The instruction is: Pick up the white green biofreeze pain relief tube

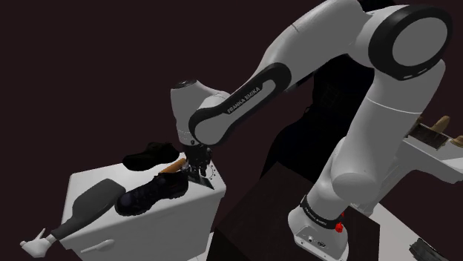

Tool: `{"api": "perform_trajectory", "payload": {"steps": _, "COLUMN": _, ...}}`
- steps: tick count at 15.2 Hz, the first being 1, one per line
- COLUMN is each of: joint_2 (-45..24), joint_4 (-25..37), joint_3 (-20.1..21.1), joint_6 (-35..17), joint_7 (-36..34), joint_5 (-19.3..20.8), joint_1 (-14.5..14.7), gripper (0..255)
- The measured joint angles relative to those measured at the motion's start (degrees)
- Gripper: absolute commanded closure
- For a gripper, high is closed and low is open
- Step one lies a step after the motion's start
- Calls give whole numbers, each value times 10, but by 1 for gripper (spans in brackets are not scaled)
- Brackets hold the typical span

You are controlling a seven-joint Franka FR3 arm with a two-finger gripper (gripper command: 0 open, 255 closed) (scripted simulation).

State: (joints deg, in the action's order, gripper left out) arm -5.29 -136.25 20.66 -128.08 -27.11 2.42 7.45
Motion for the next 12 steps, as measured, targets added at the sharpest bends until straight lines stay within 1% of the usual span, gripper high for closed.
{"api": "perform_trajectory", "payload": {"steps": 12, "joint_2": 66, "joint_4": 28, "joint_3": 2, "joint_6": 90, "joint_7": 22, "joint_5": -29, "joint_1": -2, "gripper": 255}}
